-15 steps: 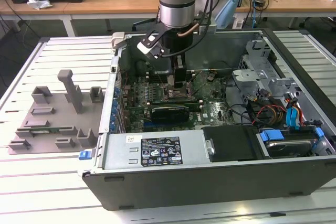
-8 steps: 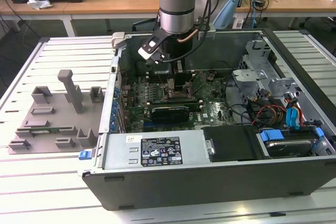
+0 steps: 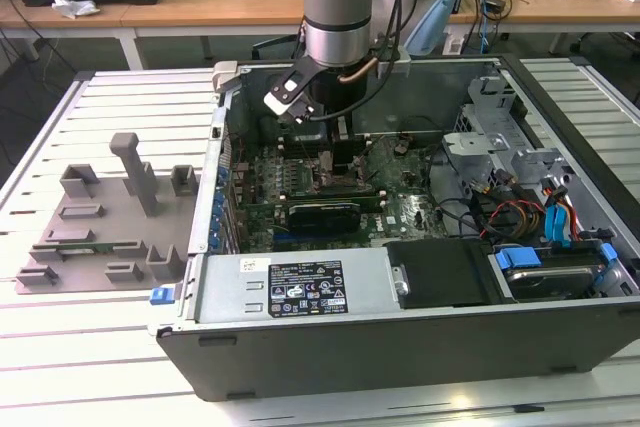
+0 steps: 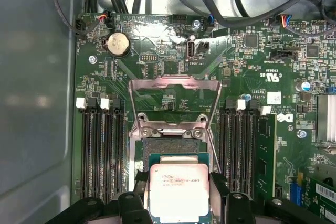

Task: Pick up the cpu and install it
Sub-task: 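Place the cpu into insertion slot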

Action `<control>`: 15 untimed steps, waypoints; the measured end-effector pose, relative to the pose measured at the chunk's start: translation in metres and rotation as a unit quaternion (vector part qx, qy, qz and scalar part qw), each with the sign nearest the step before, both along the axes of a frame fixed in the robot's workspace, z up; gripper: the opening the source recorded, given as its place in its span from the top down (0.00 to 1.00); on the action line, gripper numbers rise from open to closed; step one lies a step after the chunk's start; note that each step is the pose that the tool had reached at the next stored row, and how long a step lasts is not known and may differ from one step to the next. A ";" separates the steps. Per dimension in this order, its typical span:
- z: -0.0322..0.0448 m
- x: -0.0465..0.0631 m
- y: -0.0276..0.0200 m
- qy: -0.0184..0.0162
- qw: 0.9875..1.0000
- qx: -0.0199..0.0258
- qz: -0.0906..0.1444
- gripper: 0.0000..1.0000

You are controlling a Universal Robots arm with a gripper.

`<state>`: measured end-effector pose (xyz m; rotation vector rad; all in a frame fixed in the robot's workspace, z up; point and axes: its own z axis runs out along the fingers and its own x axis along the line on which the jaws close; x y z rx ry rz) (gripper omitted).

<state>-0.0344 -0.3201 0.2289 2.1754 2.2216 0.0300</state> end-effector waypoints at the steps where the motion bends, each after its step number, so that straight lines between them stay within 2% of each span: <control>1: 0.0000 0.000 0.0000 0.000 1.000 0.000 0.000 0.46; 13: -0.0041 0.003 0.0001 0.000 1.000 0.000 0.000 0.46; 15: -0.0073 0.005 0.0002 0.000 1.000 0.000 0.000 0.46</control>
